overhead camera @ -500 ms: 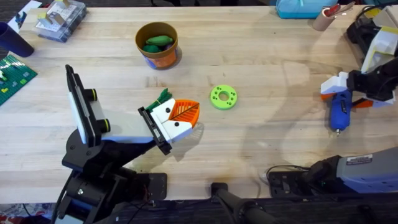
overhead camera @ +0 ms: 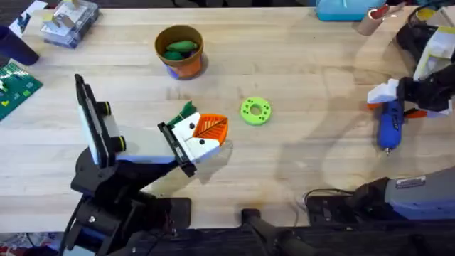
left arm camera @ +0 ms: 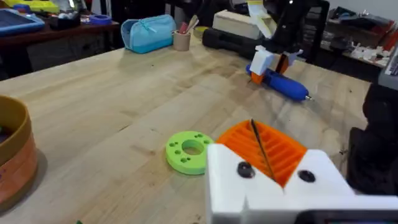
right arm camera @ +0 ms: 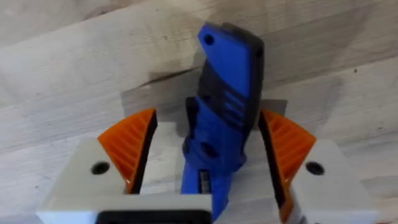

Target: Pick up the gripper from the table and insert it into the empty holder that is missing its gripper. Then pick up a screw, insert it into the mounting hole, and use the screwdriver to tighten it. Finally, clean up the table by picking up the vegetable and placing it into the bucket.

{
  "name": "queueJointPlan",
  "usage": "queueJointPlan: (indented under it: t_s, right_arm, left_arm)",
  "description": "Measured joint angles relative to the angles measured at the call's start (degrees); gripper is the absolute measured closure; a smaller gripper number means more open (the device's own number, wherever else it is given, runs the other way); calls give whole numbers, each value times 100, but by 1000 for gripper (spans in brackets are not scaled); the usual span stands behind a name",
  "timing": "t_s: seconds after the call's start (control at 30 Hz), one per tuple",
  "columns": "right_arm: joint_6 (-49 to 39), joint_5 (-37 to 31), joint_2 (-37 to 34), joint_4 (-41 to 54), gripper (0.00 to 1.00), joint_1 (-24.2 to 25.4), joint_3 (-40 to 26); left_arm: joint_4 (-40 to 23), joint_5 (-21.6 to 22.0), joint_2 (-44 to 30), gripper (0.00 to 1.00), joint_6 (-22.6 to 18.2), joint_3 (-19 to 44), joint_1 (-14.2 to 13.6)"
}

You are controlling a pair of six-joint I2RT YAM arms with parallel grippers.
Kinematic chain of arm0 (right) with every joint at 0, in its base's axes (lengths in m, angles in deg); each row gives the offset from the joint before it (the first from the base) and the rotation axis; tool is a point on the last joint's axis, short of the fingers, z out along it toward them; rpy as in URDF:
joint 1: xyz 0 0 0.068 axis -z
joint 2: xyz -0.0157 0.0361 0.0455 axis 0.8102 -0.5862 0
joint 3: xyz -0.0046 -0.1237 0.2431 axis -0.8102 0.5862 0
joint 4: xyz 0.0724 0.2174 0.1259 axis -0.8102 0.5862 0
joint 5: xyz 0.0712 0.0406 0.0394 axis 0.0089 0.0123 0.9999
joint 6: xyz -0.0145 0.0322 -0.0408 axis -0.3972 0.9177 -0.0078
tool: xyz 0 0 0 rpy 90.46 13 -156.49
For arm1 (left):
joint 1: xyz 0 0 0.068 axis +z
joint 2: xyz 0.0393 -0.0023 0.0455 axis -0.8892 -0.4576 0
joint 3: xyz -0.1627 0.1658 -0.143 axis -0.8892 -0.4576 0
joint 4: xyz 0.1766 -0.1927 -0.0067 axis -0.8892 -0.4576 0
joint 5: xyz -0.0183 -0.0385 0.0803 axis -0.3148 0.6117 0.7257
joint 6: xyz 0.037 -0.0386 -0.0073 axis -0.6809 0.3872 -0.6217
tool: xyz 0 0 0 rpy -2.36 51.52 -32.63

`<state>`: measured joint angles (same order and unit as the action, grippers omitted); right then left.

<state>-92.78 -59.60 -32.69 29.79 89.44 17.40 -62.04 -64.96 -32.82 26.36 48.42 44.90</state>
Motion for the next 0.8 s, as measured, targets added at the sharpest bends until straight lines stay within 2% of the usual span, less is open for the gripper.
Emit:
queueJointPlan:
  t_s: [0.37, 0.6, 0.63, 0.7, 0.77, 0.8]
  right_arm:
    - [1, 35, -2, -85, 21, -6, 0]
    - [14, -26, -176, -94, 118, -6, -25]
    - [25, -46, -194, -96, 180, -6, -51]
    - [12, -111, -230, -105, 367, 1, -80]
    - [16, -151, -244, -129, 599, 24, -94]
    - [17, -149, -255, -150, 748, 27, -94]
  left_arm:
    - [0, -1, -1, 987, 0, 0, 0]
    - [0, 1, 0, 987, -1, 0, 0]
    - [0, 1, 0, 987, 0, 0, 0]
    - [0, 1, -1, 987, 0, 0, 0]
    - [0, -1, 0, 987, -1, 0, 0]
    - [0, 0, 0, 987, 0, 0, 0]
